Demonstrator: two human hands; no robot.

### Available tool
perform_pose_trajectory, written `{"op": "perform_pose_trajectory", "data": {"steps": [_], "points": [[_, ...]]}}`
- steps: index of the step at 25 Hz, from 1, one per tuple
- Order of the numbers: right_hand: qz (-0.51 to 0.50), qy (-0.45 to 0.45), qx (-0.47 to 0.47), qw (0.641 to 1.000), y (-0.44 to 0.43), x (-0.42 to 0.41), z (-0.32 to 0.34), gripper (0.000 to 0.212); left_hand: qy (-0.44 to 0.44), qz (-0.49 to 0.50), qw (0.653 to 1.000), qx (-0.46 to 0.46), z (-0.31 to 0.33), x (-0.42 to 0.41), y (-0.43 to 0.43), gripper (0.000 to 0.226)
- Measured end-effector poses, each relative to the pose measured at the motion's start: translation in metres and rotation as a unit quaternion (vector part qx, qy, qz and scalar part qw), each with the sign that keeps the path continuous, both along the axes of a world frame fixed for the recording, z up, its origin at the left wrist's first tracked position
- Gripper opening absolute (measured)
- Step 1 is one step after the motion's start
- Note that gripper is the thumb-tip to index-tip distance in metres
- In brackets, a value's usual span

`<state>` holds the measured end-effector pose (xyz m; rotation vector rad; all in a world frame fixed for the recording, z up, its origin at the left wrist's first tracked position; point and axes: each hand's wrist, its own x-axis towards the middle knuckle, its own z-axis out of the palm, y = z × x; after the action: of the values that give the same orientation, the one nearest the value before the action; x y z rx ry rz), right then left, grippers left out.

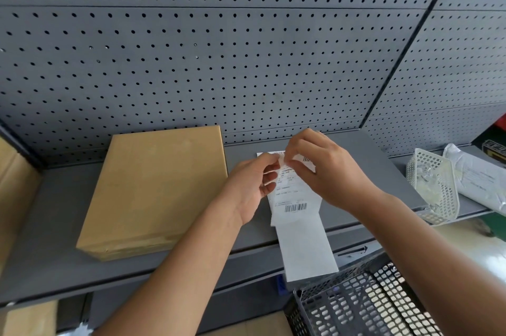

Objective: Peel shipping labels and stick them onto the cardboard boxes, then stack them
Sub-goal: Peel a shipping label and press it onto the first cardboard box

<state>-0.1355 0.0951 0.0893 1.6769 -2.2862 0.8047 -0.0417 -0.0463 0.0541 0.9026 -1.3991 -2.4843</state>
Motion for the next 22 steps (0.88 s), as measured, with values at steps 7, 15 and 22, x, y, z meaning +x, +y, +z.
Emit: {"op": "perform_pose_trajectory", "data": {"steps": [7,15,22], "points": [[-0.007,-0.028,-0.05,0.998,0.013,0.004,0.007,0.007,-0.05,-0.013,0.998,0.043,0.003,-0.008,-0.011,0.02],[-0.047,-0.048,-0.138,0.988,0.041,0.005,0.031,0.007,-0.069,0.027,0.994,0.086,-0.01,-0.026,-0.019,0.027],[-0.077,-0.026,-0.232,0.969,0.057,0.001,0.059,0.008,-0.066,0.125,0.977,0.157,-0.015,-0.042,-0.019,0.024]]}}
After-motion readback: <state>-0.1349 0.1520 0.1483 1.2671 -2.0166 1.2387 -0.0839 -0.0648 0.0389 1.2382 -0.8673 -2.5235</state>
